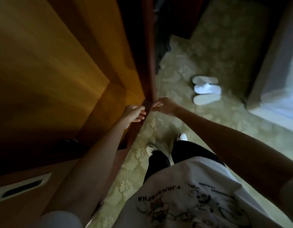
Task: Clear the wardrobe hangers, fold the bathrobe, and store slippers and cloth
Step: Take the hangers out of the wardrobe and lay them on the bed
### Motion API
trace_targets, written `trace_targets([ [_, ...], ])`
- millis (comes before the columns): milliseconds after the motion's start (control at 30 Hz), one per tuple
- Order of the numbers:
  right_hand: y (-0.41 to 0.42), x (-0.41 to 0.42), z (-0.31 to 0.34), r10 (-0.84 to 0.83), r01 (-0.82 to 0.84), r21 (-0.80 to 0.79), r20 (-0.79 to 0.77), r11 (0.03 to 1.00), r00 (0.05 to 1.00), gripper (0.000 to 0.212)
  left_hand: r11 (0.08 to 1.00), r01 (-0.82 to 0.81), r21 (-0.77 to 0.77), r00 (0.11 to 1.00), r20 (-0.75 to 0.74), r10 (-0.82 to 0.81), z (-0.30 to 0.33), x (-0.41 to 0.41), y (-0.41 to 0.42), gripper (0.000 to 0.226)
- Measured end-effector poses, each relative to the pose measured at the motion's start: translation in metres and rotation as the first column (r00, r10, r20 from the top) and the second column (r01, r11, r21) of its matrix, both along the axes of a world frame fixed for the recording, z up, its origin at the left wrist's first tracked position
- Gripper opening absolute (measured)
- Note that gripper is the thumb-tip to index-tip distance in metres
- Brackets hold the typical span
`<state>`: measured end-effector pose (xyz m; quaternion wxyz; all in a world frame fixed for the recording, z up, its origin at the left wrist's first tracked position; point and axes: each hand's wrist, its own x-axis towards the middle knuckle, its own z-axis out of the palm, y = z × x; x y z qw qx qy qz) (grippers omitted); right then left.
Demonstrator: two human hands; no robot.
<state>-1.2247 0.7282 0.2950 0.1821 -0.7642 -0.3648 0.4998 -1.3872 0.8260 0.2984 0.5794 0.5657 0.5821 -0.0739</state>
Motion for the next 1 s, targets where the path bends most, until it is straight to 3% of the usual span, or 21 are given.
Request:
trace_targets([
  [200, -0.174, 0.03, -0.063, -0.336, 0.282, -0.298, -0.148, 0.912, 0.93, 0.038, 0.945, 0.3, -0.134, 0.94, -0.131, -0.316, -0.063, 0.053, -0.108, 0.023],
  [333, -0.298, 0.036, -0.094, -0.65, 0.596, -0.318, -0.094, 0.738, 0.754, 0.026, 0.868, 0.471, -0.16, 0.848, -0.19, -0.495, -0.087, 0.102, -0.191, 0.018],
  [433, -0.395, 0.031, -0.103, -0.802, 0.732, -0.372, -0.067, 0.571, 0.593, 0.018, 0.776, 0.604, -0.18, 0.745, -0.218, -0.631, -0.105, 0.144, -0.264, 0.019],
  [533, -0.489, 0.018, -0.11, -0.912, 0.824, -0.414, -0.032, 0.385, 0.41, 0.02, 0.616, 0.76, -0.207, 0.579, -0.214, -0.787, -0.117, 0.188, -0.348, 0.019],
  [700, -0.631, -0.017, -0.11, -0.995, 0.893, -0.446, 0.05, 0.059, 0.09, 0.021, 0.274, 0.94, -0.204, 0.245, -0.158, -0.957, -0.125, 0.254, -0.488, 0.021],
  [900, -0.724, -0.064, -0.107, -0.938, 0.856, -0.386, 0.16, -0.345, -0.306, 0.023, -0.148, 0.981, -0.126, -0.16, -0.095, -0.983, -0.115, 0.315, -0.613, 0.017],
  [1000, -0.745, -0.055, -0.112, -0.901, 0.82, -0.375, 0.148, -0.433, -0.408, 0.022, -0.253, 0.963, -0.09, -0.262, -0.098, -0.96, -0.111, 0.343, -0.649, 0.018],
])
